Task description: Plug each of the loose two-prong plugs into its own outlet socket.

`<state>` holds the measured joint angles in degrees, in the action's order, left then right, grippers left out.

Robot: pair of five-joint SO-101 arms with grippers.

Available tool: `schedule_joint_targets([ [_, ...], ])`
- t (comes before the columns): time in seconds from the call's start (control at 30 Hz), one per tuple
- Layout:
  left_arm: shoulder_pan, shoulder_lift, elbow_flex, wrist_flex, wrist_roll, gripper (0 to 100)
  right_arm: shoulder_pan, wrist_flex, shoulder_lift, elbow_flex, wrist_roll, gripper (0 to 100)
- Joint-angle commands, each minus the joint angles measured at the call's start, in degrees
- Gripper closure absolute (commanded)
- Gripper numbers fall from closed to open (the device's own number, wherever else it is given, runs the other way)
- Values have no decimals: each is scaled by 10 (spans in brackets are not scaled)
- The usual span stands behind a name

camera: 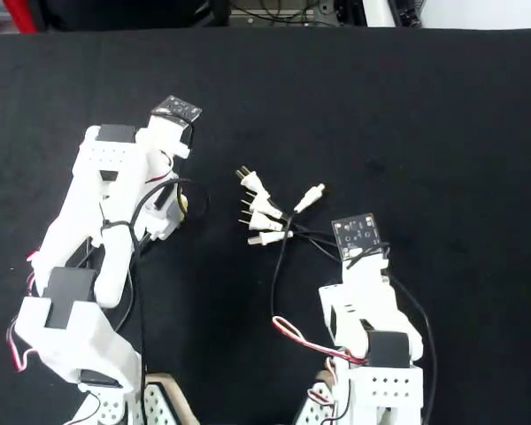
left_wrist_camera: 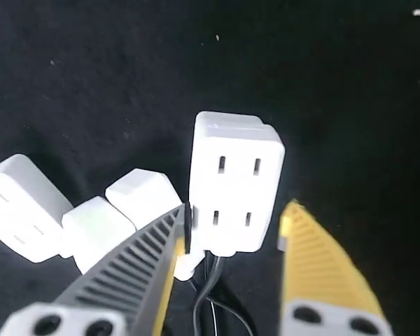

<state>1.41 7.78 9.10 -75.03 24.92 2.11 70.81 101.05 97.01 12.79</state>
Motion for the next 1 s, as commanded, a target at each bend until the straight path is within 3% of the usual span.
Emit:
schedule_joint_targets([
  [0.0,-15,-4,0,3,4,812,-1,2,5,-1,-3,980],
  [0.77,-28,-5,77,58,41,813,-1,2,5,-1,-3,980],
  [0.97,-50,-25,118,68,45,937,-1,2,5,-1,-3,980],
])
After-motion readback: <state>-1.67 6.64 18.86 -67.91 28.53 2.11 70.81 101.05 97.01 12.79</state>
